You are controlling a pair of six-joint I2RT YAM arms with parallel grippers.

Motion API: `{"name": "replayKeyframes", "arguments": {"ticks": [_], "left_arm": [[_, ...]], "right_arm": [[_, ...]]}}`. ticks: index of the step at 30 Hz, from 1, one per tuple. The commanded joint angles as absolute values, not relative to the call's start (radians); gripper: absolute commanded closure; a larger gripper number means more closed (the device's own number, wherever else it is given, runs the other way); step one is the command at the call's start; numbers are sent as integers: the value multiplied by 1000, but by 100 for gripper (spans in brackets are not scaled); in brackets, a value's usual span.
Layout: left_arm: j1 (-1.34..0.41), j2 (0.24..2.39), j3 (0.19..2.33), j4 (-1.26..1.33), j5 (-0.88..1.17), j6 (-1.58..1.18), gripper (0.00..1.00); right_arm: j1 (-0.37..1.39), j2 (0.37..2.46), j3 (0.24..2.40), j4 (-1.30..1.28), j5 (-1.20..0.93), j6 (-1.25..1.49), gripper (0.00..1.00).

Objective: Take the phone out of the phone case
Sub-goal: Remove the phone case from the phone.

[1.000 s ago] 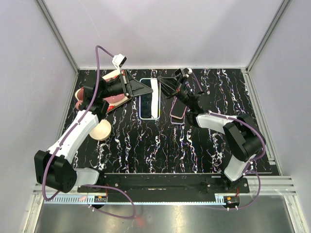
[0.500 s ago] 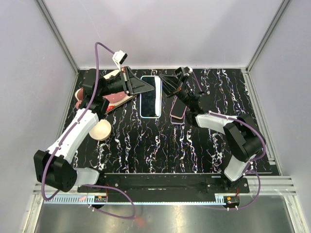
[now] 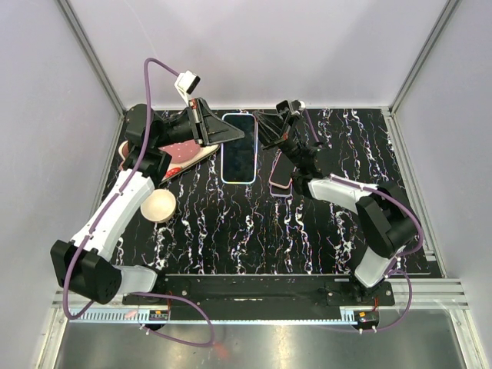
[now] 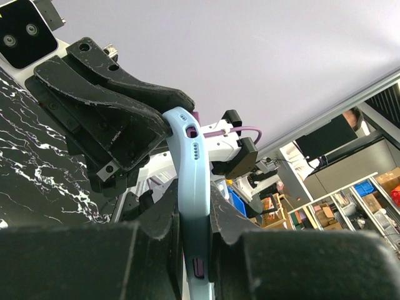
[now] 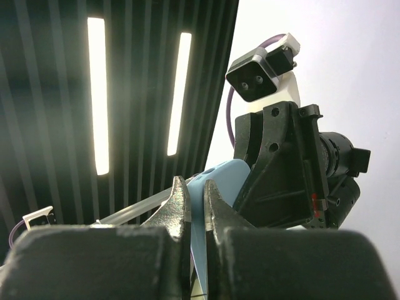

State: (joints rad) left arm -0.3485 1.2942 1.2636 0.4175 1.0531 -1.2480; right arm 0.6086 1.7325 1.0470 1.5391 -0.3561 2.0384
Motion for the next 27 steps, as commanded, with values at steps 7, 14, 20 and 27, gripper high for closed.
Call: {"name": "replayKeyframes", "arguments": {"ticks": [7, 14, 20, 27], "left_arm": [[-403, 1215, 1440, 937, 985, -1342, 100], [-403, 1244, 1450, 1012, 924, -1434, 100], [-399, 1269, 1453, 1069, 868, -1491, 100], [-388, 1278, 1466, 1078, 830, -1502, 100]], "right_arm": [[643, 1798, 908, 1432, -544, 1935, 100], [641, 1661, 787, 926, -569, 1542, 100], [641, 1559, 813, 570, -511, 1292, 100], [643, 1505, 822, 362, -454, 1164, 90]]}}
